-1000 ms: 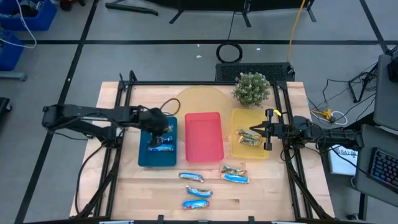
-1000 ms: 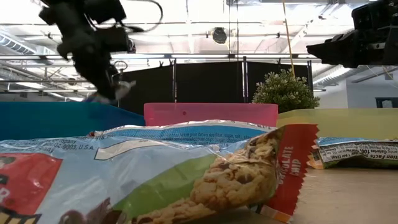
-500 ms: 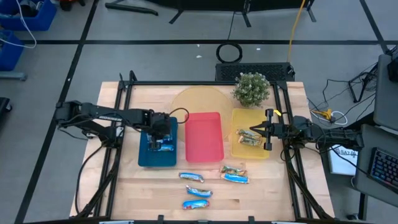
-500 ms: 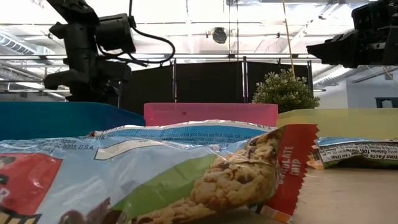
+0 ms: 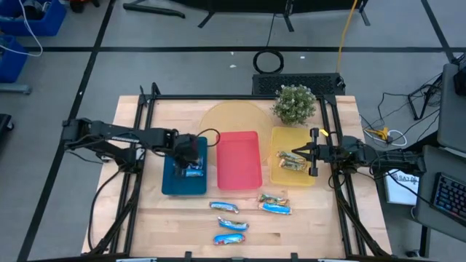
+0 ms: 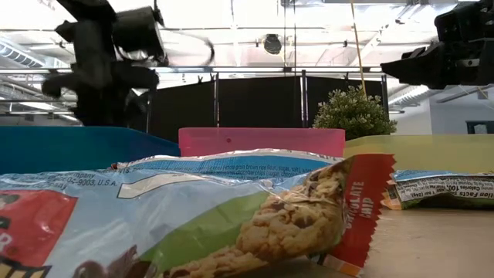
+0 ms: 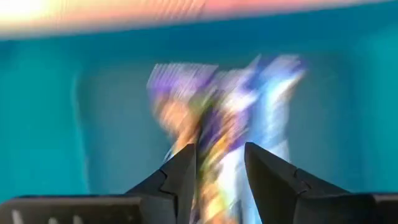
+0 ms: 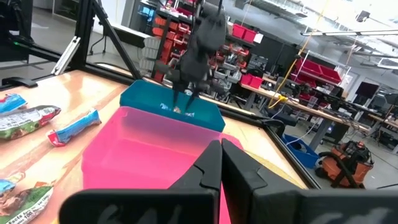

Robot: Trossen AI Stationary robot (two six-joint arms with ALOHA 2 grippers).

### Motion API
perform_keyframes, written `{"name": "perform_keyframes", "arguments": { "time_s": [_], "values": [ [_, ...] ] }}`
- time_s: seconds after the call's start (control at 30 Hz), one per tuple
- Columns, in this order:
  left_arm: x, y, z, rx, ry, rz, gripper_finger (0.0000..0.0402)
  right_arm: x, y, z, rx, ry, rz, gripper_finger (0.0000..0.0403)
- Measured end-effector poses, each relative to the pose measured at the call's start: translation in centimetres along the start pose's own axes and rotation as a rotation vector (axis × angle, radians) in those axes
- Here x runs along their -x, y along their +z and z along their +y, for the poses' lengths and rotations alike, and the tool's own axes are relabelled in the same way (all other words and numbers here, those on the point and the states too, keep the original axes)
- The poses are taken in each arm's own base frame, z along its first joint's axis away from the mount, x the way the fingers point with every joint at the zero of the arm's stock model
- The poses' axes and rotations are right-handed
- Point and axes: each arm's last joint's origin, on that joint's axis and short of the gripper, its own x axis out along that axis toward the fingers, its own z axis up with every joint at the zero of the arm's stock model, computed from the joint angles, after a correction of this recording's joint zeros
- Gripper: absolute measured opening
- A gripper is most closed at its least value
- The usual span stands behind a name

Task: Pick and place Granola Bars by type
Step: Put the yellow granola bar into the yellow bin

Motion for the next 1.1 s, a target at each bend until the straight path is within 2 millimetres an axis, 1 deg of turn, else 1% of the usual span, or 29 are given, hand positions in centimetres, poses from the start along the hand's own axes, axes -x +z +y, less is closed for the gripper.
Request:
{"name": "perform_keyframes", "arguments": {
  "time_s": [0.1, 0.2, 0.27, 0.33, 0.47, 0.53, 0.63, 0.77, 0.87, 0.93, 1.1],
  "values": [
    [2.6, 0.9, -0.7, -0.133, -0.081, -0.242, 0.0132, 0.0, 0.0, 0.0, 0.012, -0.001, 0.001, 0.0],
    [6.0, 0.9, -0.9, -0.205, -0.071, -0.466, 0.0108, 0.0, 0.0, 0.0, 0.018, -0.001, 0.003, 0.0],
    [8.0, 0.6, -1.0, -0.203, -0.038, -0.615, 0.0088, 0.0, 0.0, 0.0, 0.018, -0.001, 0.004, 0.0],
    [8.9, -0.4, -1.1, -0.208, -0.015, -0.709, 0.0064, -0.1, -0.1, 0.0, 0.018, -0.001, 0.009, 0.0],
    [8.0, -2.9, -1.5, -0.259, 0.004, -0.837, 0.0011, -0.1, -0.1, 0.0, 0.017, 0.0, 0.013, 0.0],
    [7.1, -4.1, -1.6, -0.252, 0.014, -0.914, 0.0008, -0.1, -0.1, 0.0, 0.006, 0.001, 0.016, 0.0],
    [5.1, -5.8, -1.6, -0.26, 0.032, -1.019, 0.001, -0.1, -0.2, 0.0, -0.002, 0.002, 0.02, 0.0],
    [2.7, -7.7, -1.5, -0.265, 0.091, -1.152, 0.0004, -0.2, -0.2, 0.1, 0.007, 0.005, 0.028, 0.0],
    [1.1, -8.9, -1.4, -0.246, 0.091, -1.171, 0.0006, -0.3, -0.2, 0.0, 0.009, -0.013, 0.032, 0.0],
    [0.5, -9.3, -1.4, -0.238, 0.086, -1.134, 0.0004, -0.3, -0.3, -0.1, 0.01, -0.043, 0.046, 0.0],
    [0.3, -9.4, -1.3, -0.221, 0.128, -1.115, 0.0006, -0.4, -0.5, -0.1, 0.026, -0.062, 0.074, 0.0]
  ]
}}
